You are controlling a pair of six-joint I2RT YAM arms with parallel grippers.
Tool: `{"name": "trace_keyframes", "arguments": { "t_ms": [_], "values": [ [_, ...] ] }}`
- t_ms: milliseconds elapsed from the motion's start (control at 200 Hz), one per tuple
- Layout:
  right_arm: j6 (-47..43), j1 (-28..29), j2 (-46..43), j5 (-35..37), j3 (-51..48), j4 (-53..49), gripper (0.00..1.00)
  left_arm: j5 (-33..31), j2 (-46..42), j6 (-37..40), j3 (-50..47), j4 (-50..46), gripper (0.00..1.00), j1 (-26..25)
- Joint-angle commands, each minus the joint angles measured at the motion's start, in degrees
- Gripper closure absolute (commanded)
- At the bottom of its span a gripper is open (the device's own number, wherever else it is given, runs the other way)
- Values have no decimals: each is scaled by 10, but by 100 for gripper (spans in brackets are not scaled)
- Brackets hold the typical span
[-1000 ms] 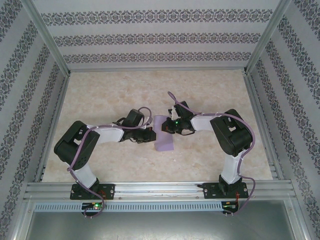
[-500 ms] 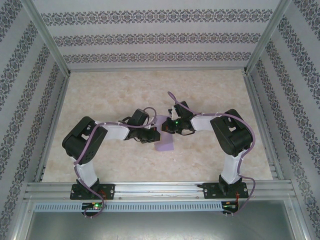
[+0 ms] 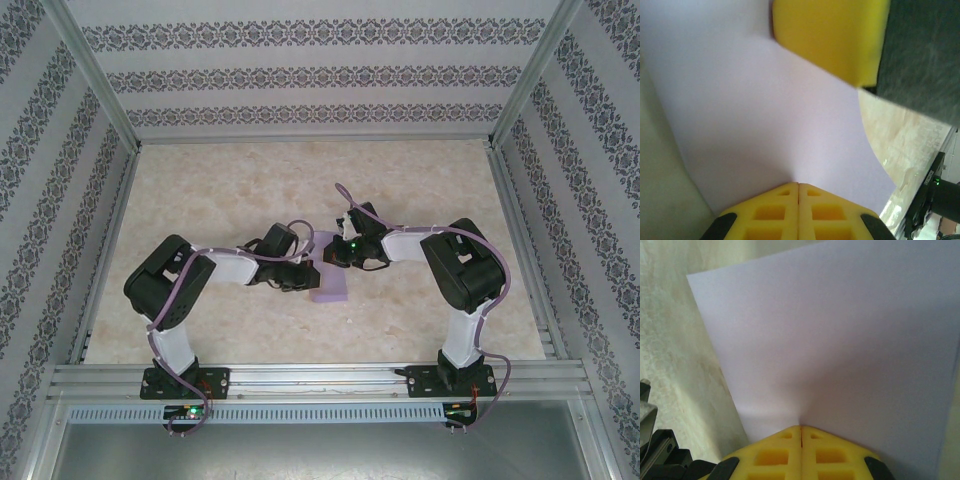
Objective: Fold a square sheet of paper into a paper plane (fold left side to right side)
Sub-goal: First fold the square sheet of paper in half at the center of the table.
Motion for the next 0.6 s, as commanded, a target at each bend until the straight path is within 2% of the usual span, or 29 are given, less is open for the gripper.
{"name": "trace_keyframes", "arguments": {
  "t_ms": [0,300,600],
  "values": [
    [-18,-3,18,65,-16,-72,100,0,-13,6,-43,-66,94,-19],
    [-21,-4,17,65,-19,-76,100,-1,-51,5,-80,-102,94,-44],
    [-25,-2,14,61,-17,-75,100,-1,-98,14,-80,-146,94,-42]
  ]
}}
